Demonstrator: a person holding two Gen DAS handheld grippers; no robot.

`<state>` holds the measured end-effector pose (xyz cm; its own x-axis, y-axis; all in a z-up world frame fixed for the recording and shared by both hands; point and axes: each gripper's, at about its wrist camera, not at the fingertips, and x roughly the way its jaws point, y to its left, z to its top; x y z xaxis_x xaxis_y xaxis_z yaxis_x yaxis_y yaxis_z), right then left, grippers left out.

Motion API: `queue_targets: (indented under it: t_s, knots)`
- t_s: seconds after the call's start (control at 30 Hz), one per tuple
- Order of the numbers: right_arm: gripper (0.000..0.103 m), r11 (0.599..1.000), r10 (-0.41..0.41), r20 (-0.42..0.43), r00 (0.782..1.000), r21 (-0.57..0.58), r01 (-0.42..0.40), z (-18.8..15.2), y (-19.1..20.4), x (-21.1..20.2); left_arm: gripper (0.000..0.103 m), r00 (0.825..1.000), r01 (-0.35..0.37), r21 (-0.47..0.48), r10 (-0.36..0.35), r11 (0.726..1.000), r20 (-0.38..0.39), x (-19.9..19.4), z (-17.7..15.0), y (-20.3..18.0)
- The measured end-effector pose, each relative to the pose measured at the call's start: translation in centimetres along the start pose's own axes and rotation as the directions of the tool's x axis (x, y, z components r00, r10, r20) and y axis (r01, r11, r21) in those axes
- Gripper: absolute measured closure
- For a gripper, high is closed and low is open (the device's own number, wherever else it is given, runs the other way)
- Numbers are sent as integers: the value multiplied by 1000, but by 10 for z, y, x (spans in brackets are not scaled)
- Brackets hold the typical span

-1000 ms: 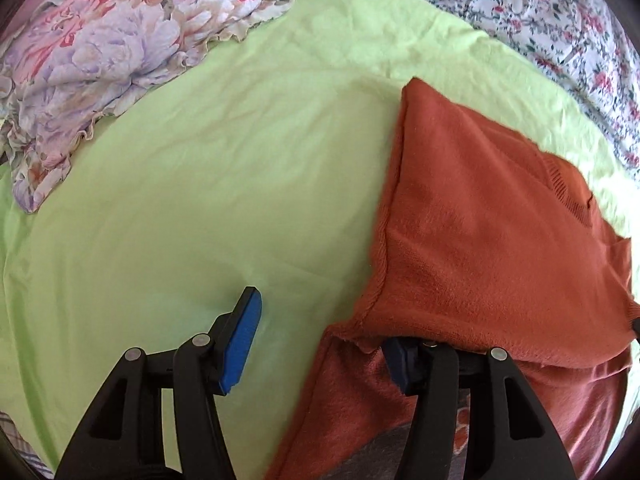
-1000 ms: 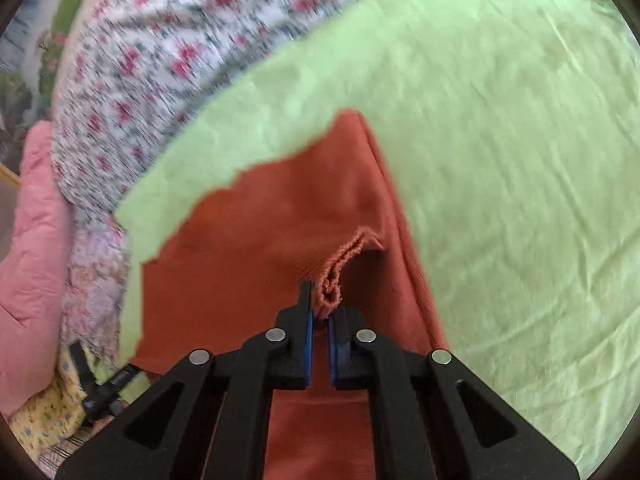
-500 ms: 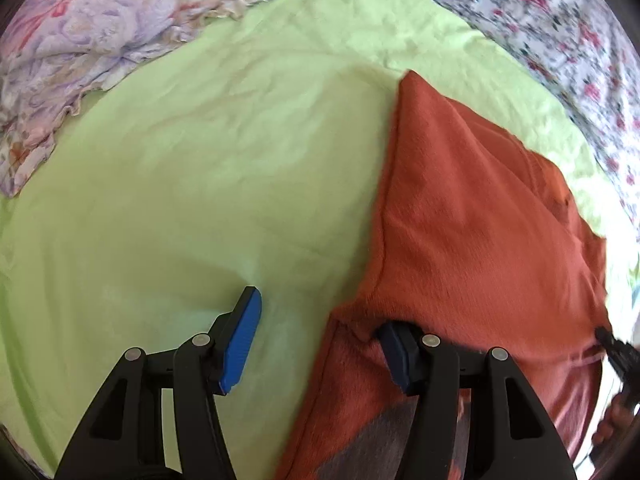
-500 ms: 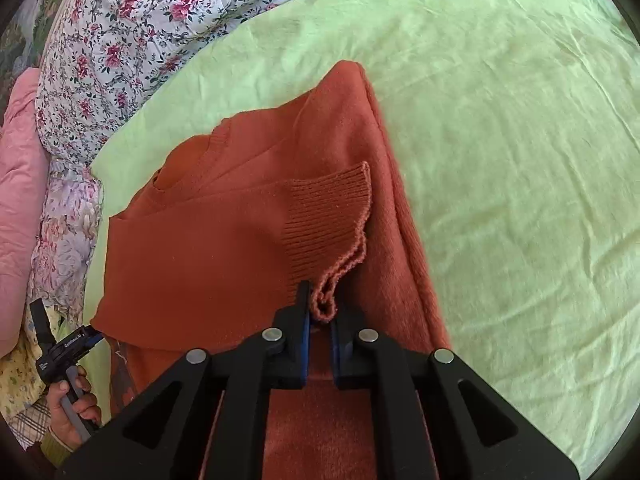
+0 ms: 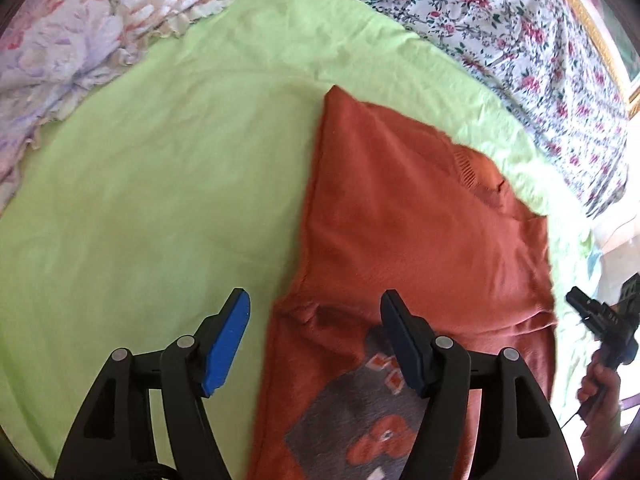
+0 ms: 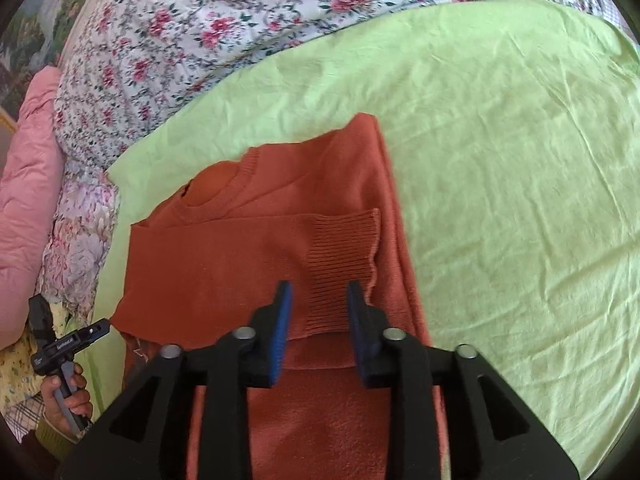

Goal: Fold small clothes

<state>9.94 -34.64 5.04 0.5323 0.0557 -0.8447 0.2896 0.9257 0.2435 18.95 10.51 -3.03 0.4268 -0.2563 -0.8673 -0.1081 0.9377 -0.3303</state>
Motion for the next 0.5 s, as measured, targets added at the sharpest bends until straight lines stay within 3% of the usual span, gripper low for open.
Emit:
queue_targets:
  t_s: [0.13, 0.33, 0.4, 0.5]
  knots:
    - [54, 998, 12, 23, 1000, -56, -11, 25, 8, 3, 28, 999, 30, 19, -30, 999, 30, 10, 34, -9]
    - [51, 979, 28, -15, 1000, -201, -30, 95, 22, 44, 28, 1000, 23, 91, -23, 996, -3, 55, 109, -34]
    - [43, 964, 23, -51, 998, -262, -36, 116, 29, 66, 27, 1000, 15, 141, -15, 990, -6, 70, 138, -48]
    - [42, 932, 20, -115, 993, -357, -60, 136, 40, 97, 24, 999, -6, 258, 15, 966, -32, 96, 174, -76]
